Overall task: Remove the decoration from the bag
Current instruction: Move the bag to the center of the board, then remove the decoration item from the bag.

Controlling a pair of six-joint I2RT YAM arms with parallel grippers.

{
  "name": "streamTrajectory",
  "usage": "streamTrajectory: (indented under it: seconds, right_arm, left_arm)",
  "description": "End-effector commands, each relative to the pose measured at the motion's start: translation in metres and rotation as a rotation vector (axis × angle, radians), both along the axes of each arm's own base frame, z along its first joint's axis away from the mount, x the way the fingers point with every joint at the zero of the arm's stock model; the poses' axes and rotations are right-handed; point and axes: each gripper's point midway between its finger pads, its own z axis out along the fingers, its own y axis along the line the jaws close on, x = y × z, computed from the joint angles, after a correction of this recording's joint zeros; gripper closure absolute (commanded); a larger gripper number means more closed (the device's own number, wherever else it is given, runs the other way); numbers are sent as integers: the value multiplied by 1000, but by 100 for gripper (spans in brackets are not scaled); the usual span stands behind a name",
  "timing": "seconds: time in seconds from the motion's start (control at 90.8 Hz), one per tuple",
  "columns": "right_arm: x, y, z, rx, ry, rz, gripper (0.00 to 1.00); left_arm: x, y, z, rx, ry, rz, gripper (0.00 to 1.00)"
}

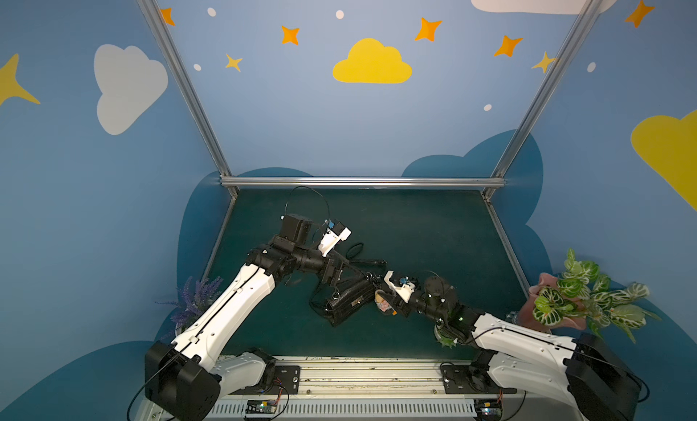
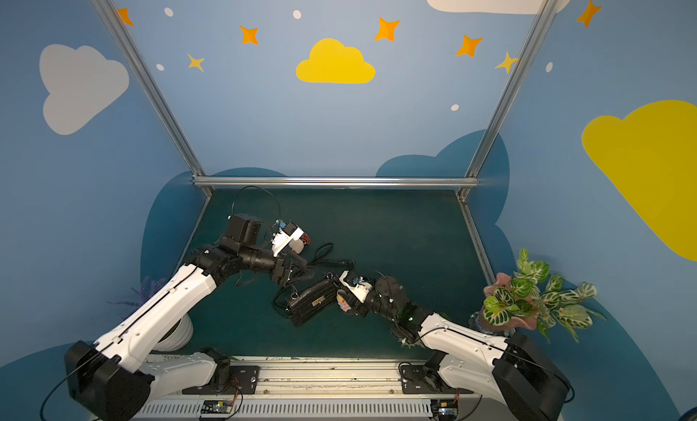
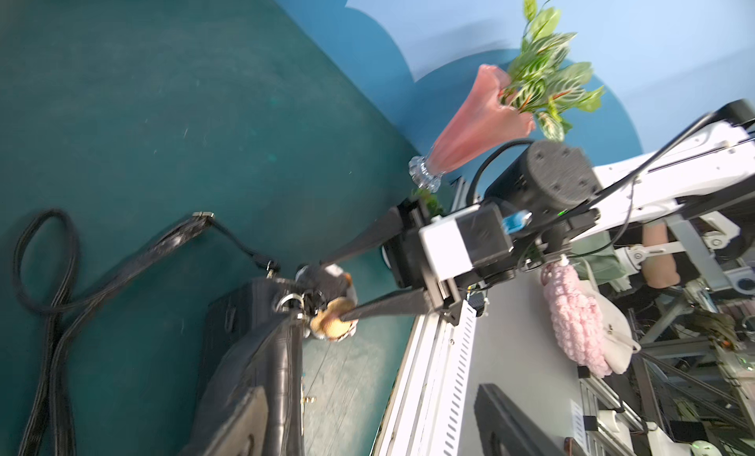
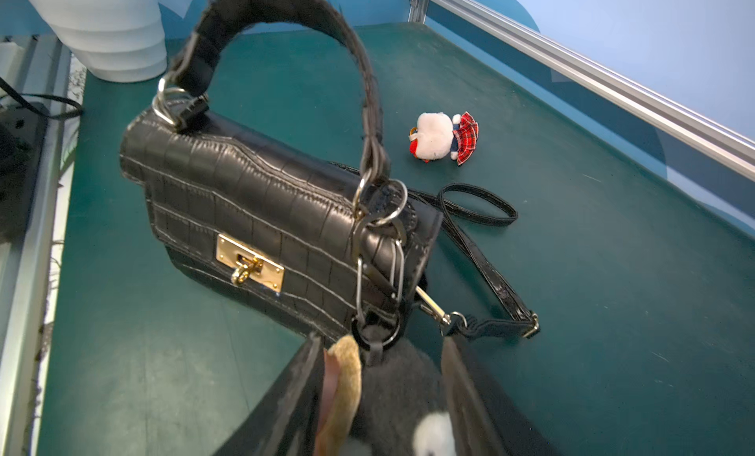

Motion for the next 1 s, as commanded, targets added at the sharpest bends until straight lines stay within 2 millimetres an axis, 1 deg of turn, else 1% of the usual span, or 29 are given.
streamTrajectory:
  seconds: [0.0, 0.209, 0.286, 0.507, 0.628, 0.782, 0.826, 0.991]
  right_arm:
    - [2, -1, 16, 38, -55, -10, 46]
    - [-4, 7, 27, 58, -61, 49, 45]
    - [-4, 11, 29, 66, -60, 61, 48]
    - [2, 20, 29, 69, -59, 71, 55]
    - [5, 23, 29, 71, -53, 79, 57]
    - [8, 26, 28, 74, -35, 93, 57]
    - [10, 26, 26, 69, -25, 92, 57]
    - [14, 26, 20, 52, -8, 94, 62]
  left_arm:
    - [-1, -7, -3, 0, 2, -60, 15]
    - [18, -17, -33, 96, 54, -71, 15]
    - [22, -18, -44, 125, 76, -70, 15]
    - [28, -18, -68, 188, 109, -62, 16]
    - [27, -18, -75, 202, 125, -65, 17]
    - [26, -19, -79, 208, 134, -72, 17]
    - [26, -19, -80, 210, 136, -72, 18]
    - [24, -18, -84, 233, 141, -74, 22]
